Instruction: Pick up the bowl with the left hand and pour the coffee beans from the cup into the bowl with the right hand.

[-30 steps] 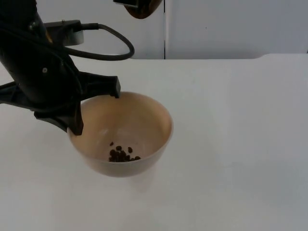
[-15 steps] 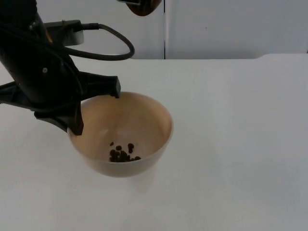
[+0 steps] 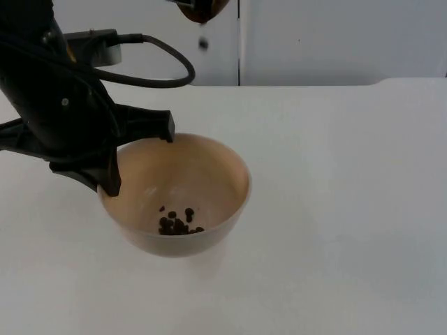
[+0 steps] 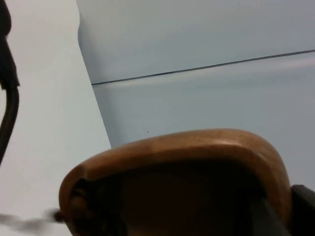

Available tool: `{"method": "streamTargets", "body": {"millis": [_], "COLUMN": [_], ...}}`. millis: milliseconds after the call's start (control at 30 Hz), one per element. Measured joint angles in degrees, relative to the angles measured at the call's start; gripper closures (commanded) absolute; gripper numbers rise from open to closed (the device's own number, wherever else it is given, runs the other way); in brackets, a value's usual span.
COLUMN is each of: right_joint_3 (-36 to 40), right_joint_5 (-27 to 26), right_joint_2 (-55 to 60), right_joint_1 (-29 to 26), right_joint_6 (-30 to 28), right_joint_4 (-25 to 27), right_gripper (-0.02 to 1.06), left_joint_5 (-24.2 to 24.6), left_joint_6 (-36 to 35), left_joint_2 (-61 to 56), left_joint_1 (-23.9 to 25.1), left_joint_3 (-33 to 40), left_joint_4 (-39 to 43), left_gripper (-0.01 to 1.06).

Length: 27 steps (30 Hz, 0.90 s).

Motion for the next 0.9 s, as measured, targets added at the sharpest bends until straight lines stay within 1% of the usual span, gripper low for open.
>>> {"method": "streamTargets", "body": {"millis": [133, 200, 333, 633, 700, 733, 900], "right_joint_3": [0.00, 0.00, 0.00, 0.00, 0.00, 0.00, 0.00], "right_joint_5": [0.00, 0.00, 0.00, 0.00, 0.00, 0.00, 0.00], "right_joint_2": [0.00, 0.00, 0.00, 0.00, 0.00, 0.00, 0.00], "right_joint_1": [0.00, 0.00, 0.00, -0.10, -0.98, -0.98, -4.40], "right_joint_6": [0.41, 1.90, 3.07, 3.21, 3.21, 3.21, 4.34], "right_joint_4": [0.64, 1.02, 1.62, 2.65, 4.48, 4.48, 9.68], "right_gripper": [1.04, 1.04, 1.04, 1.04, 1.04, 1.04, 1.04], "left_joint_5": [0.00, 0.00, 0.00, 0.00, 0.00, 0.00, 0.00], "left_joint_6": [0.00, 0.00, 0.00, 0.00, 0.00, 0.00, 0.08], "left_joint_2": [0.00, 0.00, 0.00, 0.00, 0.00, 0.00, 0.00], "left_joint_1": [0.00, 0.00, 0.00, 0.00, 0.00, 0.00, 0.00], "left_joint_3": [0.00, 0.00, 0.00, 0.00, 0.00, 0.00, 0.00], "left_joint_4": [0.00, 0.00, 0.00, 0.00, 0.00, 0.00, 0.00], "left_gripper": [1.05, 1.05, 1.05, 1.05, 1.05, 1.05, 1.05]}}
